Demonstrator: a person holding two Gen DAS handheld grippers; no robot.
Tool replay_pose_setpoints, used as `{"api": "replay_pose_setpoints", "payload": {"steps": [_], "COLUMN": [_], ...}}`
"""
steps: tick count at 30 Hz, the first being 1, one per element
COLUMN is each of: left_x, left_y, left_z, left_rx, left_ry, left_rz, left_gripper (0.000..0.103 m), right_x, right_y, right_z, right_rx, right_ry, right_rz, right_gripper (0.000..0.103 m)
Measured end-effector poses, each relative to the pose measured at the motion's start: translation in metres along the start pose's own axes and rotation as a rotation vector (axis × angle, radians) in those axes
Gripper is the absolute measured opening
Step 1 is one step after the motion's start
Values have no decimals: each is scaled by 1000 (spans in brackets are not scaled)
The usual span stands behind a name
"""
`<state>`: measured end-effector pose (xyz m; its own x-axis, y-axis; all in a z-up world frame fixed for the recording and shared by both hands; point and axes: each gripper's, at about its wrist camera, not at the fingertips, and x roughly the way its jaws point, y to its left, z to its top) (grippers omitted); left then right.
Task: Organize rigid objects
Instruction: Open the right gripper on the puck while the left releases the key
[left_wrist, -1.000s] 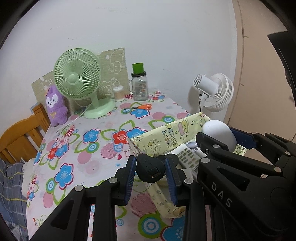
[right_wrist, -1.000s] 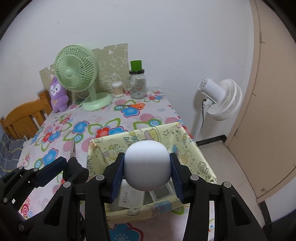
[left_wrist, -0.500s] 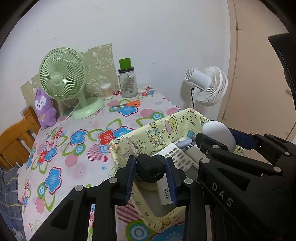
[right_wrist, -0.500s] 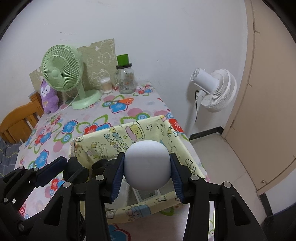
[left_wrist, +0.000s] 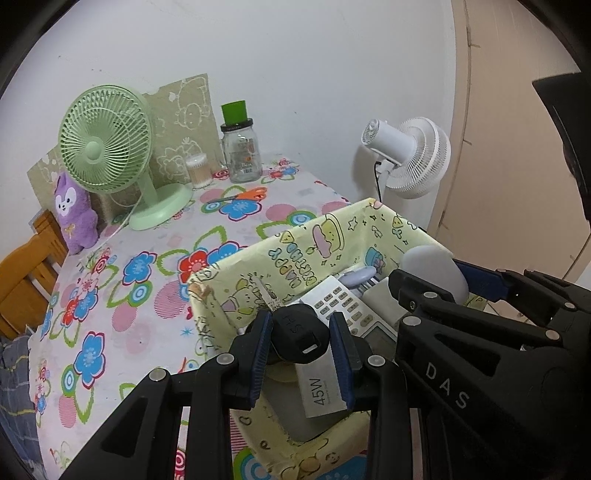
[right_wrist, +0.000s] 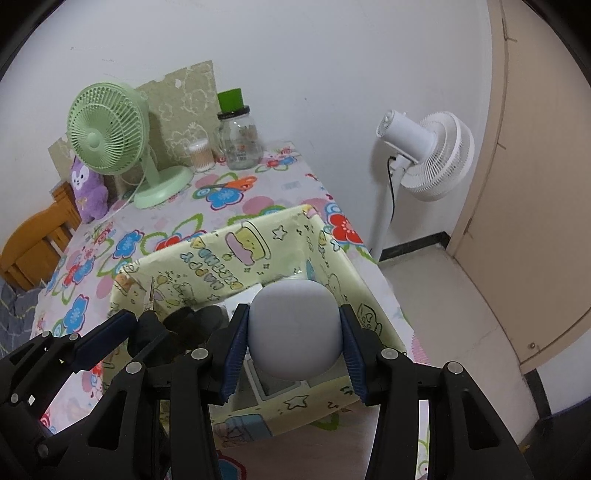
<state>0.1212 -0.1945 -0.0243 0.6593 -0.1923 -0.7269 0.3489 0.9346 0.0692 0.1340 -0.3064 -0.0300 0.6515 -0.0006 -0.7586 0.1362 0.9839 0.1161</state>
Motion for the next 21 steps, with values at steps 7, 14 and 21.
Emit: {"api": "replay_pose_setpoints", "payload": {"steps": [7, 14, 21], "left_x": [19, 27, 26], "left_y": [-4, -7, -7], "left_z": [-2, -2, -4], "left_rx": [12, 16, 22], "left_ry": [33, 47, 41], "left_rz": [-16, -46, -26], "left_gripper": [33, 38, 67], "right_x": [12, 13, 11], "right_y": [-4, -3, 1], "right_z": [-4, -6, -8], "right_rx": [-12, -16, -23], "right_ry": [14, -3, -13], "right_rz": [-24, 6, 0], "right_gripper": [52, 71, 77]}}
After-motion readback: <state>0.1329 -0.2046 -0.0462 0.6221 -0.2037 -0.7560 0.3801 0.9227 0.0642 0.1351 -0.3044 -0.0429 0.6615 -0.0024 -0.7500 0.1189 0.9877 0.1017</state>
